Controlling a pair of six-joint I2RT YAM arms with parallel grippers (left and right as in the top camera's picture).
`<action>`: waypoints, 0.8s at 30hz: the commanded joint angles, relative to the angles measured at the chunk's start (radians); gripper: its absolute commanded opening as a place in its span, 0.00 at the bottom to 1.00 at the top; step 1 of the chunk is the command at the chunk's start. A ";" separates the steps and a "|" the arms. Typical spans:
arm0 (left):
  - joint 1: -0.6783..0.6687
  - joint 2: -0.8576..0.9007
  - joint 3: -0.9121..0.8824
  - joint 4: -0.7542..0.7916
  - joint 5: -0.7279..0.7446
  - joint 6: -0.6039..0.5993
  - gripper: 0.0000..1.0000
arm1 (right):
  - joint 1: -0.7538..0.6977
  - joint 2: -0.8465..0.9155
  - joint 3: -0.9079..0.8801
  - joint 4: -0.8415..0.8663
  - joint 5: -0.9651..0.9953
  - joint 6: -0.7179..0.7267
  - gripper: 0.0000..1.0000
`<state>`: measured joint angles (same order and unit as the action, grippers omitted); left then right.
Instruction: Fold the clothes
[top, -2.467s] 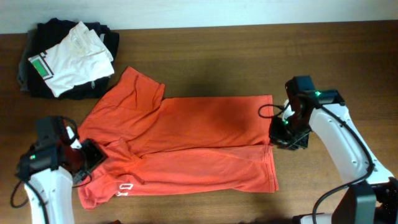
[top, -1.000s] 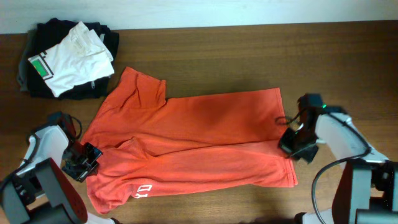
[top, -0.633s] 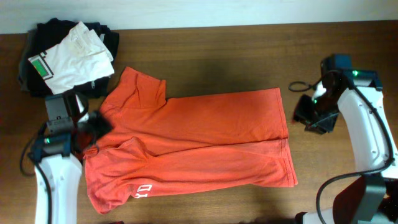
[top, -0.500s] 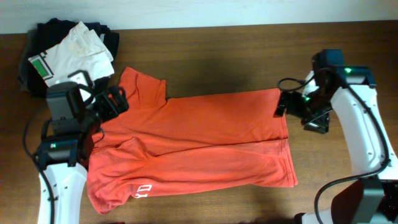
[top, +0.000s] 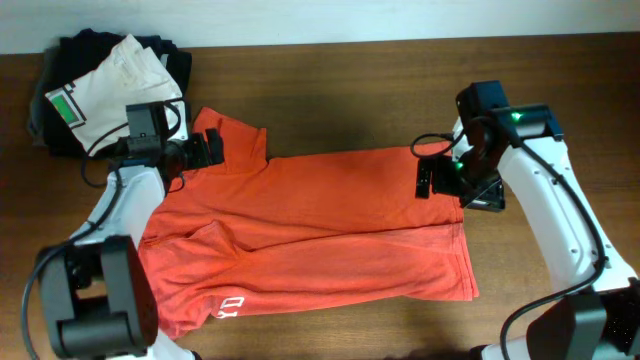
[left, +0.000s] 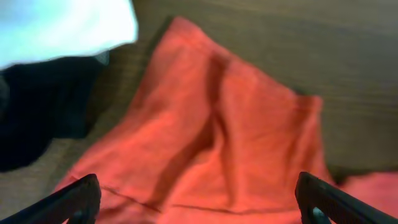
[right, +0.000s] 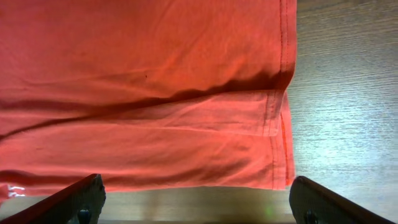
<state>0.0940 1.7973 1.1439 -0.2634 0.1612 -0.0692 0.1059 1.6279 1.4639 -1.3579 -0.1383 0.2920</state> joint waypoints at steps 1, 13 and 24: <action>-0.002 0.048 0.026 0.026 -0.109 0.072 0.99 | 0.008 -0.011 0.010 -0.001 0.038 -0.004 0.98; 0.000 0.199 0.026 0.092 -0.106 0.127 0.95 | 0.008 -0.011 0.010 -0.001 0.039 -0.003 0.98; 0.000 0.251 0.026 0.057 -0.045 0.127 0.40 | 0.004 -0.011 0.010 0.054 0.047 -0.009 0.98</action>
<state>0.0948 2.0010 1.1671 -0.1822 0.0792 0.0536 0.1066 1.6279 1.4639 -1.3167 -0.1158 0.2874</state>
